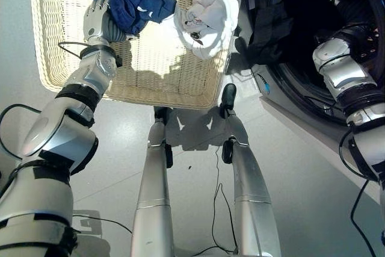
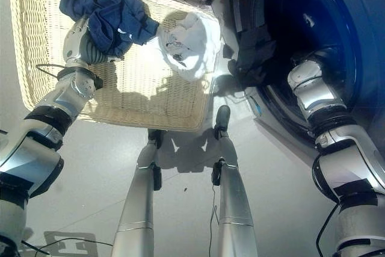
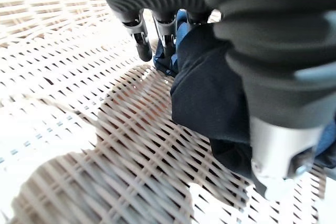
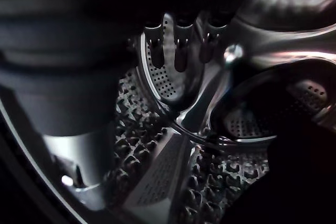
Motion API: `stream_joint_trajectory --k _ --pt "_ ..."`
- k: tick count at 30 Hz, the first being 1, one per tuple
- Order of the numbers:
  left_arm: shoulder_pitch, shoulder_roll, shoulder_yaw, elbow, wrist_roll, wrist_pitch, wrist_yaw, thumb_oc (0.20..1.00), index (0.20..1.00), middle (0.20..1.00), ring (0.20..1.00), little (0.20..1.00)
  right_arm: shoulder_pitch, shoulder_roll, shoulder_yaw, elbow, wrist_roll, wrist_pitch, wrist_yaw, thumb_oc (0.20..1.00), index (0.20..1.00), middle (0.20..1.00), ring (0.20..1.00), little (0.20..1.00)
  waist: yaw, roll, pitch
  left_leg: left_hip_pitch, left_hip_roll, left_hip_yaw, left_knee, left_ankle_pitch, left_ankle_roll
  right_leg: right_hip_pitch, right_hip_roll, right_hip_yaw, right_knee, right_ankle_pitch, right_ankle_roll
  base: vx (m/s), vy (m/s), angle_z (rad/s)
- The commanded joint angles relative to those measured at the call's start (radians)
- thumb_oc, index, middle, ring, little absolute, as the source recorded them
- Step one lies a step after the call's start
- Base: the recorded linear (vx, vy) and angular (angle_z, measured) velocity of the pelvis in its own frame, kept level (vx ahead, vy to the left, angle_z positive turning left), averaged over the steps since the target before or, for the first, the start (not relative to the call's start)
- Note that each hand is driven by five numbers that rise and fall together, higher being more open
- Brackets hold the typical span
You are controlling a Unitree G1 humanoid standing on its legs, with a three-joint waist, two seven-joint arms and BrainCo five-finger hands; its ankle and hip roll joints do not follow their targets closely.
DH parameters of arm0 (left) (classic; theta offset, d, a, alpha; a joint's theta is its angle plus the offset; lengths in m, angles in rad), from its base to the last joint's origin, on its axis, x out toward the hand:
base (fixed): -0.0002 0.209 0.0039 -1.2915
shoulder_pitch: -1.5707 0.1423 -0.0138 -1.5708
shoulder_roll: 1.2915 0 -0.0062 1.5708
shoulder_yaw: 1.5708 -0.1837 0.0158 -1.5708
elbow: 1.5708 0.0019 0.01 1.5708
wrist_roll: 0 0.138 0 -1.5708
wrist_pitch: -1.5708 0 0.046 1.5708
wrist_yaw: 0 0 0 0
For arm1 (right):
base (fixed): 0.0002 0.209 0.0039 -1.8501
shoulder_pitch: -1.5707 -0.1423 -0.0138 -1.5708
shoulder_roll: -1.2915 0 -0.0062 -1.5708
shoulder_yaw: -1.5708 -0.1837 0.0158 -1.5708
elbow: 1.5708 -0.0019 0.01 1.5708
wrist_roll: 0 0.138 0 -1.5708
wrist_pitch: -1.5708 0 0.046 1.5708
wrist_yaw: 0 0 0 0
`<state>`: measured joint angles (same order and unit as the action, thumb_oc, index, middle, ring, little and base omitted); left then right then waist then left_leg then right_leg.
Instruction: Put the clothes into the washing machine.
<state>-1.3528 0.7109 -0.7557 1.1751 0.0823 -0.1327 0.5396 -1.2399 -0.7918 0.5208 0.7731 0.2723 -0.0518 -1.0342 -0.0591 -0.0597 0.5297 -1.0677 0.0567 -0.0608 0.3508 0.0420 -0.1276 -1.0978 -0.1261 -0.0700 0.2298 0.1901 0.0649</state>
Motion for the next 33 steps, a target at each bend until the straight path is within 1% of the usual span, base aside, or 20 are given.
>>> stream_joint_trajectory --k 1,4,5,6,9,11,13,15,19,21,22,23,24,25,26,29,31,33 --pt "-0.002 -0.012 0.061 0.037 0.002 -0.065 0.089 1.000 1.000 1.000 1.000 1.000 0.039 -0.007 -0.039 -0.039 -0.050 0.000 -0.031 1.000 1.000 1.000 1.000 1.000 -0.001 -0.010 -0.010 0.074 -0.060 0.039 -0.120 0.022 0.045 0.046 0.119 -0.071 0.093 -0.106 0.069 0.00 -0.009 -0.03" --pt "-0.014 -0.024 0.098 -0.004 -0.010 -0.133 0.178 1.000 1.000 1.000 1.000 1.000 0.076 0.013 -0.061 -0.069 -0.078 0.016 -0.033 1.000 1.000 1.000 1.000 1.000 0.000 -0.015 -0.010 0.063 -0.062 0.035 -0.112 0.023 0.045 0.037 0.117 -0.073 0.098 -0.102 0.070 0.00 -0.029 -0.03" --pt "-0.009 -0.027 0.103 -0.010 -0.010 -0.142 0.191 1.000 1.000 1.000 1.000 1.000 0.086 0.018 -0.063 -0.072 -0.076 0.018 -0.033 1.000 1.000 1.000 1.000 1.000 0.001 -0.017 -0.010 0.071 -0.061 0.034 -0.109 0.015 0.045 0.044 0.117 -0.074 0.102 -0.109 0.071 0.01 -0.058 -0.04" --pt "-0.008 -0.038 0.122 -0.033 -0.010 -0.159 0.224 1.000 1.000 1.000 1.000 1.000 0.102 0.037 -0.073 -0.077 -0.079 0.026 -0.034 1.000 1.000 1.000 1.000 1.000 0.002 -0.021 -0.010 0.068 -0.063 0.030 -0.107 0.013 0.043 0.043 0.115 -0.077 0.100 -0.107 0.074 0.00 -0.050 -0.03" --pt "-0.006 -0.052 0.146 -0.061 0.005 -0.173 0.257 1.000 1.000 1.000 1.000 1.000 0.121 0.060 -0.087 -0.087 -0.079 0.040 -0.033 1.000 1.000 1.000 1.000 1.000 0.003 -0.025 -0.010 0.058 -0.063 0.027 -0.109 0.019 0.044 0.035 0.114 -0.080 0.100 -0.099 0.074 0.00 -0.016 -0.01" --pt "-0.004 -0.064 0.153 -0.070 0.018 -0.171 0.276 1.000 1.000 1.000 1.000 1.000 0.127 0.073 -0.088 -0.089 -0.070 0.046 -0.032 1.000 1.000 1.000 1.000 1.000 0.004 -0.030 -0.010 0.063 -0.061 0.025 -0.106 0.011 0.042 0.042 0.114 -0.081 0.101 -0.105 0.076 0.00 0.000 0.00" --pt "-0.015 -0.069 0.157 -0.076 0.030 -0.163 0.294 1.000 1.000 1.000 1.000 1.000 0.126 0.082 -0.092 -0.093 -0.066 0.051 -0.031 1.000 1.000 1.000 1.000 1.000 0.001 -0.034 -0.010 0.049 -0.061 0.023 -0.107 0.020 0.041 0.030 0.114 -0.081 0.100 -0.095 0.076 0.00 0.000 0.00" --pt "-0.017 -0.076 0.157 -0.079 0.045 -0.151 0.310 1.000 1.000 1.000 1.000 1.000 0.141 0.093 -0.096 -0.102 -0.065 0.053 -0.027 1.000 1.000 1.000 1.000 1.000 -0.002 -0.042 -0.010 0.056 -0.058 0.021 -0.104 0.009 0.039 0.036 0.117 -0.080 0.104 -0.101 0.078 0.00 0.000 0.00" --pt "-0.039 -0.083 0.146 -0.068 0.074 -0.131 0.298 1.000 1.000 1.000 1.000 1.000 0.135 0.104 -0.097 -0.104 -0.067 0.050 -0.030 1.000 1.000 1.000 1.000 1.000 -0.009 -0.050 -0.010 0.045 -0.056 0.022 -0.107 0.015 0.038 0.027 0.119 -0.079 0.098 -0.091 0.080 0.00 0.000 0.00" --pt "-0.044 -0.090 0.128 -0.059 0.094 -0.111 0.280 1.000 1.000 1.000 1.000 1.000 0.140 0.116 -0.096 -0.113 -0.072 0.054 -0.034 1.000 1.000 1.000 1.000 1.000 -0.011 -0.055 -0.010 0.053 -0.054 0.022 -0.102 0.006 0.036 0.035 0.122 -0.077 0.101 -0.095 0.083 0.00 -0.006 -0.02" --pt "-0.054 -0.091 0.120 -0.056 0.108 -0.097 0.271 1.000 1.000 1.000 1.000 1.000 0.135 0.117 -0.097 -0.116 -0.075 0.054 -0.035 1.000 1.000 1.000 1.000 1.000 -0.014 -0.056 -0.010 0.043 -0.055 0.021 -0.103 0.013 0.037 0.027 0.122 -0.077 0.099 -0.088 0.083 0.01 -0.015 -0.04" --pt "-0.055 -0.096 0.104 -0.044 0.127 -0.071 0.253 1.000 1.000 1.000 1.000 1.000 0.140 0.122 -0.094 -0.124 -0.077 0.052 -0.038 1.000 1.000 1.000 1.000 1.000 -0.016 -0.060 -0.010 0.051 -0.053 0.023 -0.099 0.004 0.038 0.034 0.124 -0.075 0.102 -0.092 0.085 0.00 -0.009 -0.04" --pt "-0.062 -0.096 0.098 -0.039 0.130 -0.066 0.246 1.000 1.000 1.000 1.000 1.000 0.135 0.122 -0.095 -0.126 -0.077 0.053 -0.039 1.000 1.000 1.000 1.000 1.000 -0.018 -0.060 -0.010 0.044 -0.054 0.022 -0.101 0.010 0.038 0.027 0.124 -0.075 0.099 -0.086 0.084 0.01 -0.011 -0.04" --pt "-0.062 -0.101 0.081 -0.029 0.146 -0.038 0.226 0.504 0.504 0.504 0.504 0.504 0.138 0.129 -0.095 -0.129 -0.082 0.055 -0.041 1.000 1.000 1.000 1.000 1.000 -0.019 -0.062 -0.010 0.052 -0.052 0.023 -0.099 0.002 0.038 0.034 0.125 -0.073 0.101 -0.091 0.086 0.00 0.000 0.00" --pt "-0.068 -0.101 0.072 -0.024 0.156 -0.031 0.216 0.200 0.200 0.200 0.200 0.200 0.132 0.130 -0.096 -0.130 -0.085 0.054 -0.042 1.000 1.000 1.000 1.000 1.000 -0.021 -0.062 -0.010 0.044 -0.053 0.023 -0.100 0.009 0.038 0.026 0.124 -0.073 0.098 -0.084 0.086 0.00 0.000 0.00" --pt "-0.070 -0.100 0.044 0.001 0.138 -0.005 0.176 0.200 0.200 0.200 0.200 0.200 0.130 0.124 -0.086 -0.138 -0.090 0.050 -0.040 1.000 1.000 1.000 1.000 1.000 -0.026 -0.062 -0.010 0.055 -0.050 0.029 -0.104 0.005 0.037 0.034 0.127 -0.069 0.092 -0.085 0.087 0.00 0.000 0.00" --pt "-0.077 -0.100 0.037 0.007 0.130 0.002 0.171 0.200 0.200 0.200 0.200 0.200 0.126 0.125 -0.088 -0.142 -0.095 0.048 -0.042 1.000 1.000 1.000 1.000 1.000 -0.030 -0.060 -0.010 0.049 -0.050 0.032 -0.108 0.012 0.038 0.026 0.125 -0.070 0.089 -0.078 0.088 0.00 0.000 0.00" --pt "-0.072 -0.101 0.036 0.013 0.125 0.006 0.165 0.200 0.200 0.200 0.200 0.200 0.132 0.126 -0.090 -0.143 -0.098 0.045 -0.043 1.000 1.000 1.000 1.000 1.000 -0.030 -0.059 -0.010 0.058 -0.050 0.034 -0.108 0.004 0.038 0.034 0.124 -0.070 0.088 -0.083 0.089 0.00 0.000 0.00"
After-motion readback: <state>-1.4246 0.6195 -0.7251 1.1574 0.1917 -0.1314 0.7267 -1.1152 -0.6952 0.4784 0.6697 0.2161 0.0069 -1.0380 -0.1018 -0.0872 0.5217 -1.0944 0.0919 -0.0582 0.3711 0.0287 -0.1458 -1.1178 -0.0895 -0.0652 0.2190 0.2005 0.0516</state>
